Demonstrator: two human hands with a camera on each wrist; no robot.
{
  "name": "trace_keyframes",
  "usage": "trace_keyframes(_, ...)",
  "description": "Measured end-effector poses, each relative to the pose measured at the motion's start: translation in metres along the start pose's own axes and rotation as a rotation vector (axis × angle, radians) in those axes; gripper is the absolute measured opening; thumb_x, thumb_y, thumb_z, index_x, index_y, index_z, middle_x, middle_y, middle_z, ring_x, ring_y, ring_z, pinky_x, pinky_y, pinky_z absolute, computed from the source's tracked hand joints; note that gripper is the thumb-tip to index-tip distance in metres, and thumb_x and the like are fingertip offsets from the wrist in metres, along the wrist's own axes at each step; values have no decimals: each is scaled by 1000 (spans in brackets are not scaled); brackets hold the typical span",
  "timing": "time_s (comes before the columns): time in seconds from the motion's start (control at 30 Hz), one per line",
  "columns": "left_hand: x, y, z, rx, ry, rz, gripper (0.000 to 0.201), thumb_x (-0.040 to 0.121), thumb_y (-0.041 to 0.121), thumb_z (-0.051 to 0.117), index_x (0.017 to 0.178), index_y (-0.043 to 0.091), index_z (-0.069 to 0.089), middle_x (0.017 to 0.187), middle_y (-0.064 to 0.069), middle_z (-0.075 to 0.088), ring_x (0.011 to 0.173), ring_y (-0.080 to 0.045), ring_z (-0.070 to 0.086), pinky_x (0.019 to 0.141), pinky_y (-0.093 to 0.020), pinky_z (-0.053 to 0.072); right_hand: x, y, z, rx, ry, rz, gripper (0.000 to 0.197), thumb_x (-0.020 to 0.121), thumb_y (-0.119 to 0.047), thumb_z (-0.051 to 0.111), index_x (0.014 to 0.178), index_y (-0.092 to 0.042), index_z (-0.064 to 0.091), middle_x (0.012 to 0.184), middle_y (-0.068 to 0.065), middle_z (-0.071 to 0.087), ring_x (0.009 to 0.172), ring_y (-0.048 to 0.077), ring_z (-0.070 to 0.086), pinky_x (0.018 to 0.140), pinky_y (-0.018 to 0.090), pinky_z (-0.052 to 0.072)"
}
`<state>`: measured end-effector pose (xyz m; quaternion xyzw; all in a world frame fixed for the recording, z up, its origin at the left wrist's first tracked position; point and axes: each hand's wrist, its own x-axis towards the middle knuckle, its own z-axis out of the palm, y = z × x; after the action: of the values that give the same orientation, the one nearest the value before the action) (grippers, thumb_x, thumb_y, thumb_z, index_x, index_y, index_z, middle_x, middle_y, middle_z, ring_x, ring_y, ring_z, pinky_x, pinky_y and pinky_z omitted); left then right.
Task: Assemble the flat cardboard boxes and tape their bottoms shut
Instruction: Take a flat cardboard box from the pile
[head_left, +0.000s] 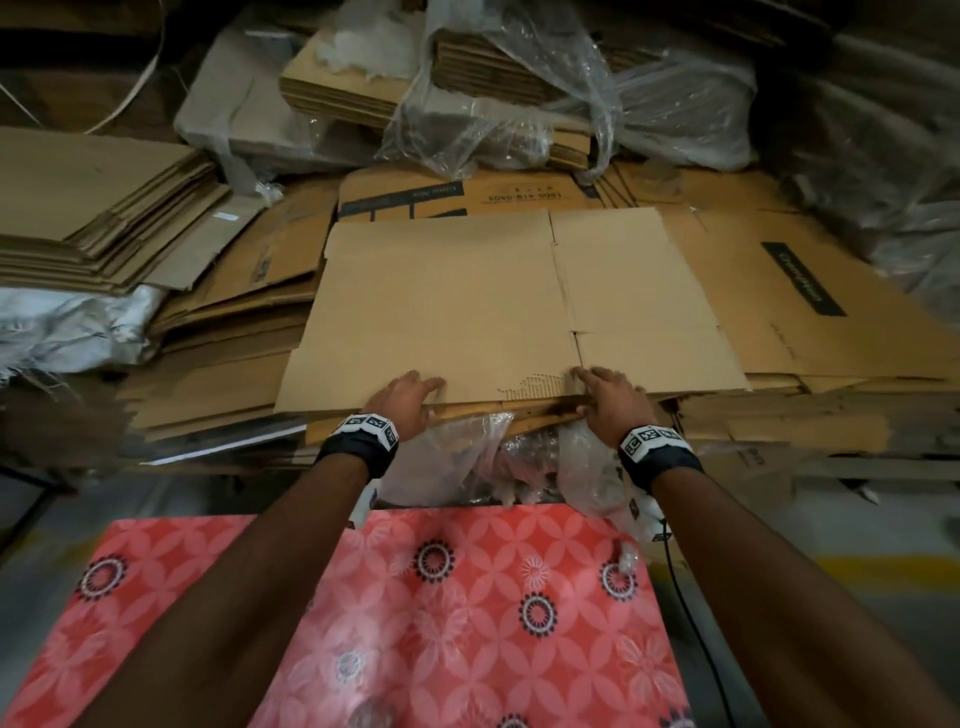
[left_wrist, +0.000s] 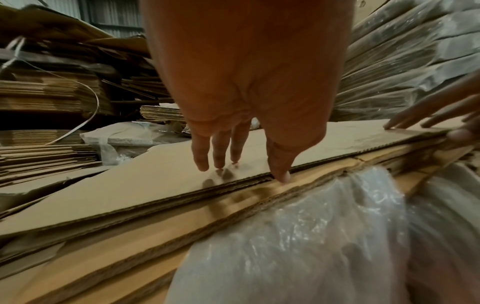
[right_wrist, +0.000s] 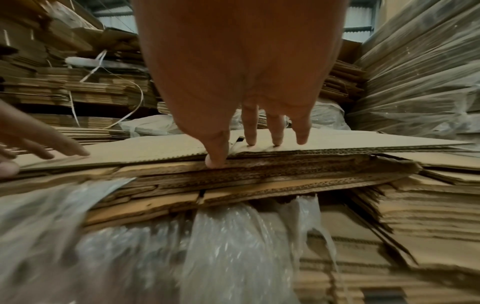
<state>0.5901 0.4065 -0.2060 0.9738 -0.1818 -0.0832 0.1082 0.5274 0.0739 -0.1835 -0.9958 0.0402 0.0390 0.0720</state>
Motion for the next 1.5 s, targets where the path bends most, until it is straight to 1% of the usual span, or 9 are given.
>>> trace_keyframes(0.3, -88, 33, -31, -223, 114, -11, 48, 95, 22, 65, 142, 19, 56, 129, -20, 62, 124, -37, 57, 103, -38, 43, -76, -24, -7, 300, 136, -52, 50, 90, -16, 67, 139, -24, 59, 135, 10, 61, 120, 35, 60, 98, 46, 52)
trace_keyframes(0.47, -167, 61, -22, -485, 179, 73, 36, 93, 16, 69, 129, 12, 67, 126, -10, 69, 119, -24, 62, 99, -30, 45, -173, -47, -12, 788, 193, -39, 15, 98, -16, 67, 109, -9, 74, 107, 7, 73, 96, 17, 68, 88, 31, 56)
trace_keyframes(0.6, -227, 88, 5, -714, 136, 113, 28, 93, 9, 66, 112, 28, 70, 105, 4, 73, 91, -7, 67, 85, -28, 52, -267, -54, 10, 945, 246, 30, 4, 97, -19, 69, 94, -19, 72, 87, -4, 71, 77, -4, 64, 74, 17, 49)
trace_keyframes(0.7, -268, 117, 32, -822, 27, 215, 26, 94, 5, 68, 116, 19, 71, 111, -2, 74, 96, -10, 68, 82, -11, 49, -337, -52, 33, 980, 266, 179, 10, 94, -25, 71, 96, -17, 75, 90, -1, 74, 81, 10, 67, 77, 29, 54)
trace_keyframes(0.83, -323, 159, 71, -849, -91, 372, 27, 92, 14, 71, 118, 19, 74, 112, 0, 75, 98, -11, 70, 87, -17, 52, -445, -54, 44, 956, 391, 374, 20, 93, -29, 69, 100, -13, 80, 81, -17, 71, 70, -9, 61, 67, 15, 46)
trace_keyframes(0.93, -368, 190, 92, -884, -194, 494, 25, 93, 7, 70, 116, 16, 74, 112, -1, 74, 96, -13, 69, 83, -13, 51, -531, -59, 52, 900, 499, 527, 11, 97, -17, 70, 99, -12, 79, 84, -8, 73, 71, -15, 61, 68, 11, 46)
trace_keyframes(1.13, -442, 258, 122, -864, -387, 701, 28, 90, 7, 72, 111, 25, 74, 106, 9, 74, 99, -12, 70, 86, -17, 53, -665, -62, 77, 854, 742, 843, 10, 93, -12, 70, 99, -15, 78, 91, -2, 76, 81, 6, 68, 77, 21, 51)
trace_keyframes(1.37, -477, 353, 135, -870, -473, 834, 23, 93, 11, 72, 111, 25, 73, 107, 7, 74, 100, -9, 69, 94, -25, 53, -746, -41, 67, 829, 939, 1061, 10, 95, -11, 68, 103, -11, 74, 103, 3, 71, 85, -9, 61, 74, 2, 42)
trace_keyframes(1.5, -479, 404, 146, -840, -452, 868, 22, 93, 18, 72, 111, 30, 72, 106, 6, 75, 100, -8, 69, 90, -24, 52, -753, -14, 63, 819, 966, 1089, 12, 96, -15, 68, 109, -14, 71, 107, 0, 68, 90, -4, 60, 73, 4, 42)
